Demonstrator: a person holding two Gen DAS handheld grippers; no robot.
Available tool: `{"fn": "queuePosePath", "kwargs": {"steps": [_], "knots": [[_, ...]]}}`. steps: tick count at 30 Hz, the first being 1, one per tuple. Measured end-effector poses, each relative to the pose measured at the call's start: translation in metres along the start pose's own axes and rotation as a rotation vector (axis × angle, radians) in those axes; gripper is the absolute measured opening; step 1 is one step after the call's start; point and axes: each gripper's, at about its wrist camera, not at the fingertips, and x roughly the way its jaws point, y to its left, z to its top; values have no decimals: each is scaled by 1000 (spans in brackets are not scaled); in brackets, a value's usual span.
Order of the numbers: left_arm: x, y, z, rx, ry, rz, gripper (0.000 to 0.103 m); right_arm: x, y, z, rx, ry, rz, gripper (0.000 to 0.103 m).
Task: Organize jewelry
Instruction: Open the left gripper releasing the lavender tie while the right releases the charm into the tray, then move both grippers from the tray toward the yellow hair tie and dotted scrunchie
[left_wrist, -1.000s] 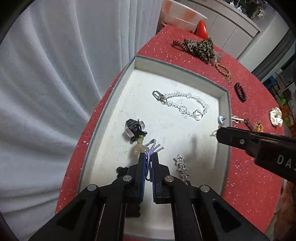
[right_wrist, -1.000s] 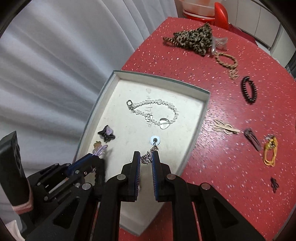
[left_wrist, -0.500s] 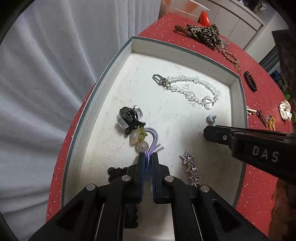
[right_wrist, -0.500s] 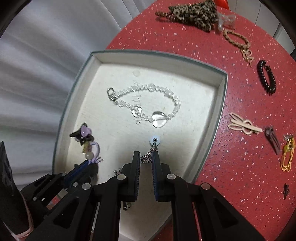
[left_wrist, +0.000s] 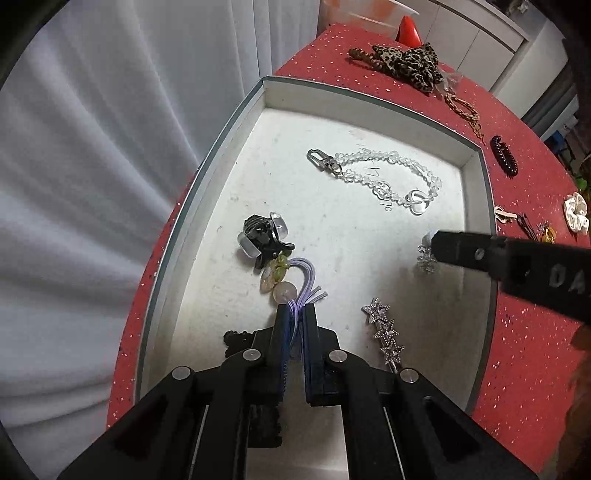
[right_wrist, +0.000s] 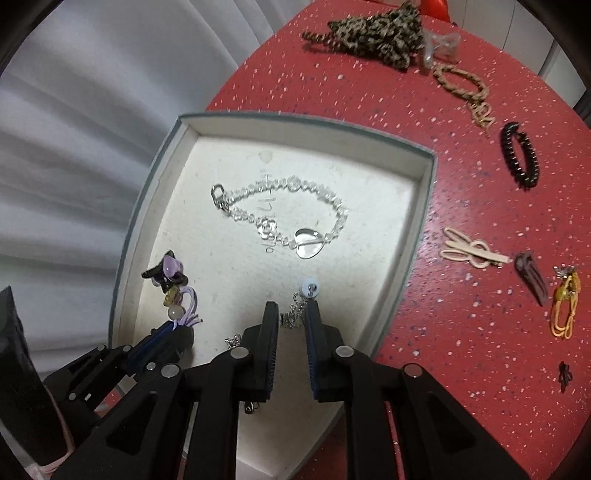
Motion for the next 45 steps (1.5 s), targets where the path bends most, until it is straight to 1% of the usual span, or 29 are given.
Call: {"fn": "queuePosePath", "kwargs": {"steps": [2,3,4,5,6,7,8,10,13,16,22,24,28,30,33,38,42,45], "knots": [[-2,0,-1,3,-1,10,7,-9,-2,0,5,-15,3,31],[-3,-1,-1,5,0,11,13,-13,-2,0,7,-22,3,34],[-3,-2,-2,6,2,11,27,-16,-2,-1,8,-28,4,36],[-5,-2,-2,3,0,17,76,-20,-3,-2,9,-33,4,37],[-8,-2,-3,-7,-16,33,100,-22,-4,-5,9,-39,4,37],[-14,-3,-3,-16,-54,51,100,-26,-6,-6,10,-44,4,37],[-17,-4,-4,-7,-66,50,100,-30,-8,-6,12,-50,4,37],[-18,-5,-4,2,-53,43,100,-38,-13,-9,19,-57,4,37],[-20,-8,-4,16,-42,54,101,-47,-16,-13,40,-58,-4,38],[-27,-9,-5,20,-43,55,101,-55,-23,-18,55,-56,-15,40],[-38,-14,-10,22,-25,56,101,-74,-35,-33,51,-65,-47,52],[-41,-18,-11,23,-21,61,101,-80,-40,-39,58,-65,-57,59],[-51,-27,-14,38,-14,61,101,-89,-51,-50,79,-63,-65,67],[-56,-32,-16,51,-12,57,101,-95,-57,-57,85,-64,-72,75],[-62,-42,-17,73,-3,53,101,-105,-66,-67,89,-71,-79,79],[-67,-64,-20,121,13,47,101,-119,-89,-85,132,-80,-75,80],[-72,-88,-22,169,8,47,102,-128,-115,-105,183,-88,-84,87],[-77,-107,-24,206,4,24,102,-132,-140,-123,235,-84,-99,88]]}}
